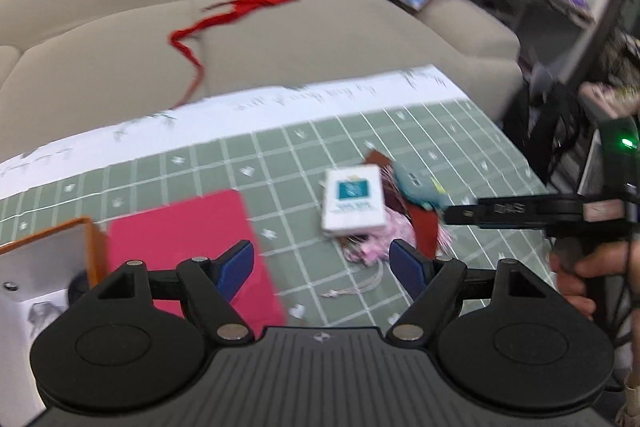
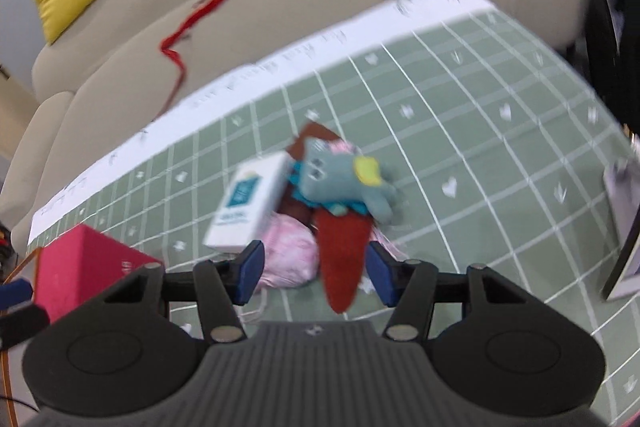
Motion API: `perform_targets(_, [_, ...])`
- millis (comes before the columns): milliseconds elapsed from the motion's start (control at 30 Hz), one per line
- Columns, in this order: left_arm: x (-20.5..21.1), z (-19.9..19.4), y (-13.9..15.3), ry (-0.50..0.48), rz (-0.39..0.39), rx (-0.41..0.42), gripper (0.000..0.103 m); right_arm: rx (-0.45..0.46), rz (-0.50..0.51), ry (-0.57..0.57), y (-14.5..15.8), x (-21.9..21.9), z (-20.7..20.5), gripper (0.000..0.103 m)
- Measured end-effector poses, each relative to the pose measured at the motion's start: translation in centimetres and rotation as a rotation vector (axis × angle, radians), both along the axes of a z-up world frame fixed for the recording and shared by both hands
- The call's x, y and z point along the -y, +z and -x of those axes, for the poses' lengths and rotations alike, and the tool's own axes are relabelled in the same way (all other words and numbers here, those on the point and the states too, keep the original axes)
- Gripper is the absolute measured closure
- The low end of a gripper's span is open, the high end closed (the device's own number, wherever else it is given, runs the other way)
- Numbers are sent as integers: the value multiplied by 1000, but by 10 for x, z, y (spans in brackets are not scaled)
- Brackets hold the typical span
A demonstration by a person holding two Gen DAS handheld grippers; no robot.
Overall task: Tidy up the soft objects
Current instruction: 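Move both grippers from the box back to the pile, then grasp the red knit sock with the teal elephant plush using the right gripper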
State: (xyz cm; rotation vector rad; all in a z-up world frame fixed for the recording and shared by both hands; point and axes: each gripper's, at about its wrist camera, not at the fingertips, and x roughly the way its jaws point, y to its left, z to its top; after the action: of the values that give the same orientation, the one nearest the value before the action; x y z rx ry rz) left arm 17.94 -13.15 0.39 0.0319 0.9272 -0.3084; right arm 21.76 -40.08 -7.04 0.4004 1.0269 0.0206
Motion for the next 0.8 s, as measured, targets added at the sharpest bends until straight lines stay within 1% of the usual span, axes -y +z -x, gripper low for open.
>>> perform_targets(33, [8, 0, -5, -15, -8, -8, 13, -10, -11, -10, -7, 0, 0, 50])
perform_targets(100, [21, 2, -13, -32, -23, -16, 13, -39, -42, -36, -25, 6, -5, 51])
perform_targets(167, [33, 2, -22, -30, -51, -7, 13, -62, -59, -56, -37, 10, -6, 54])
perform_targets(233, [42, 1, -32, -28, -69, -7, 13, -72, -57, -68, -45, 9, -12, 55])
perform_targets(400, [55, -2, -51, -11, -59, -54, 13, -86, -83, -59, -56, 6, -19, 55])
perform_targets(467, [58, -1, -56, -12, -45, -68, 13, -85, -78, -53, -58, 3, -21, 57])
perform_targets(533, [60, 2, -58, -6, -34, -69, 13, -76, -62, -45, -58, 0, -23, 57])
perform_targets(600, [60, 5, -57, 29, -22, -55, 13, -66, -37, -54, -61, -3, -27, 60])
perform_targets(667, [58, 6, -54, 60, -1, -48, 13, -60, -25, -72, -62, -3, -27, 67])
perform_targets(733, [56, 8, -50, 72, 20, -47, 13, -58, -11, -81, -61, -4, -27, 71])
perform_targets(767, [55, 10, -48, 77, 23, -46, 14, -53, 1, -79, -62, -4, -28, 78])
perform_targets(800, [54, 11, -46, 81, 24, -42, 13, -45, 23, -72, -62, -6, -27, 80])
